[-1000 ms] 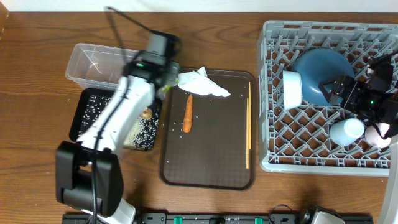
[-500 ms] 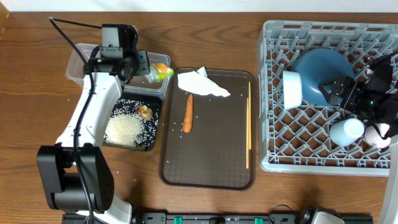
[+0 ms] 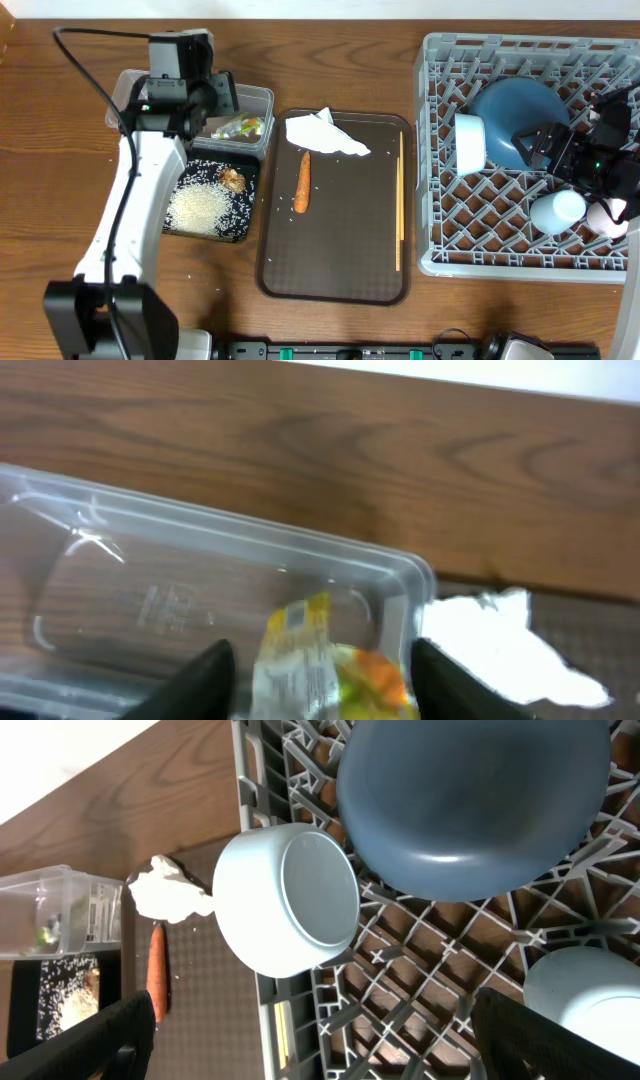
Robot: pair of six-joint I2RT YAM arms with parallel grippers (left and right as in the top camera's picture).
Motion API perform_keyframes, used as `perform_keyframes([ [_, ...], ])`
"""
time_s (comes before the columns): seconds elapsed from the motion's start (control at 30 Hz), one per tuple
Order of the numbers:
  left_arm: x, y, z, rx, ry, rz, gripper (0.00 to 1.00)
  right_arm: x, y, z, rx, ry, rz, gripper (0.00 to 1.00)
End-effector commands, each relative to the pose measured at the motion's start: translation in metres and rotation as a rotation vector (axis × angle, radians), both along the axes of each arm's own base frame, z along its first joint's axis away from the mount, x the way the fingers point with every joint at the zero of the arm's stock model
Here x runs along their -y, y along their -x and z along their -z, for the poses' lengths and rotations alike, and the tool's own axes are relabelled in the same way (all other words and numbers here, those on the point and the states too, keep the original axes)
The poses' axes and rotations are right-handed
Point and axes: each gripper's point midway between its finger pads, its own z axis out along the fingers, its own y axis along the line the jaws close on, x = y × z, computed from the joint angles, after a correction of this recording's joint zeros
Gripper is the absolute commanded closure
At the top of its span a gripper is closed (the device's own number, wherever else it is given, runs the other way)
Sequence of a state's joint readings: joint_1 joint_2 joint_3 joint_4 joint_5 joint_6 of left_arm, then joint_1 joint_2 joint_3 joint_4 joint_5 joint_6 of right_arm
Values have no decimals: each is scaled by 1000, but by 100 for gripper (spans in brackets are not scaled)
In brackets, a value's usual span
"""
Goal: Sort waste into correct bins and load items into the dishwasher rack
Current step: 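Carry the wrapper left and drop it into the clear box, then grasp the white tissue on the tray with the left gripper and lift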
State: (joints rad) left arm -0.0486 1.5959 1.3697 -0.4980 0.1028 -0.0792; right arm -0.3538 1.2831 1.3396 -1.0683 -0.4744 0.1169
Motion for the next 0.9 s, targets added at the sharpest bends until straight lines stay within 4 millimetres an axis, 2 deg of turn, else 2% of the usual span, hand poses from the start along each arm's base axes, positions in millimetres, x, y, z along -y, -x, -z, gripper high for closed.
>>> perform_keyframes([
  [0.0, 21, 9, 19, -71, -24, 88, 74, -2, -1, -2, 12, 12, -22, 5],
  [0.03, 26, 11, 28, -97, -29, 103, 87, -2, -1, -2, 11, 12, -22, 6],
  [0.07, 30, 13, 36, -122, -30, 113, 94, -2, -1, -2, 10, 12, -22, 6],
  [0.17, 43, 18, 64, -200, -58, 170, 94, -2, -1, -2, 10, 12, -21, 6],
  [0.3, 47, 23, 94, -286, -67, 188, 94, -3, 2, 0, -3, 7, -22, 6],
  [0.4, 64, 27, 100, -308, -6, 242, 94, -3, 2, 0, -5, 7, -22, 6],
  [0.5, 104, 37, 88, -290, 83, 358, 94, -3, 2, 0, -5, 6, -22, 5],
  [0.6, 141, 45, 78, -242, 43, 477, 93, -3, 2, 0, -5, 7, -22, 5],
  [0.63, 154, 48, 77, -227, 34, 516, 88, -3, 2, 0, -5, 7, -22, 6],
  [0.67, 165, 50, 79, -216, 15, 546, 77, -3, 2, 0, -5, 7, -22, 5],
  [0.7, 174, 50, 81, -205, -16, 561, 62, -3, 2, 0, -5, 7, -22, 5],
  [0.77, 187, 43, 98, -180, -127, 552, 20, -4, 3, 0, -7, 5, -22, 5],
  [0.8, 190, 40, 104, -174, -153, 547, 14, -4, 3, 0, -8, 5, -22, 5],
  [0.87, 197, 33, 121, -168, -185, 544, 10, -4, 3, 1, -10, 5, -22, 5],
])
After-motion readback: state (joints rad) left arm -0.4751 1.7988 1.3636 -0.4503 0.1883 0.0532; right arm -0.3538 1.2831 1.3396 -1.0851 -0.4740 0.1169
